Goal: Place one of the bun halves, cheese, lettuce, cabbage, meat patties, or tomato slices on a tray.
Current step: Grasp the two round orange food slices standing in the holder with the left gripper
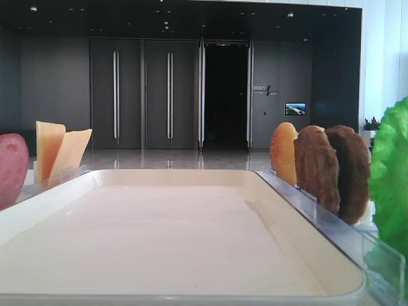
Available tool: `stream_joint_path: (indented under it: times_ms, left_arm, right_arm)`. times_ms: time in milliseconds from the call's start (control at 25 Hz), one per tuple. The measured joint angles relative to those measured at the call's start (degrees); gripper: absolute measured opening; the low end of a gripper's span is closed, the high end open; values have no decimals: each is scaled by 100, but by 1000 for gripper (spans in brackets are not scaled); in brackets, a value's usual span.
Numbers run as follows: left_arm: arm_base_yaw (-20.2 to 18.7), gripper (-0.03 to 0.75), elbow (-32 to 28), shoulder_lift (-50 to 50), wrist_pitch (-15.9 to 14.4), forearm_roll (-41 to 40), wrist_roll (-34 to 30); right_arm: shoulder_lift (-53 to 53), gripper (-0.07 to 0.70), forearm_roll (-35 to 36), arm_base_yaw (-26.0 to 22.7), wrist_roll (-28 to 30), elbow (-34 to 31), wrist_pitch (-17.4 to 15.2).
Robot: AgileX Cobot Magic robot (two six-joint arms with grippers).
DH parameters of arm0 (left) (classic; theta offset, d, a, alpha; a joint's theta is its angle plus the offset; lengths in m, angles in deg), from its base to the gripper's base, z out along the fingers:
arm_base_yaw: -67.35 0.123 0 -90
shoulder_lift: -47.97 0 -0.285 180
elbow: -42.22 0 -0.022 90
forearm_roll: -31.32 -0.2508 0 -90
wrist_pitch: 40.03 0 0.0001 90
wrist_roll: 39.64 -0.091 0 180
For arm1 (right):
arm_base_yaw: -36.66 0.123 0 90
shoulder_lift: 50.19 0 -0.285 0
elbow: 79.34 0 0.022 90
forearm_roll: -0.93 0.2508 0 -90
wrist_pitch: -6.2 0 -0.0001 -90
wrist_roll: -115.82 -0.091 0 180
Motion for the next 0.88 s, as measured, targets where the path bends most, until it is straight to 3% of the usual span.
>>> stream_joint_path:
  times_ms: [880]
  left_arm:
    - [0, 692, 119, 310, 20, 425, 72]
  right_arm:
    - [0, 577, 0, 0, 0, 0, 0]
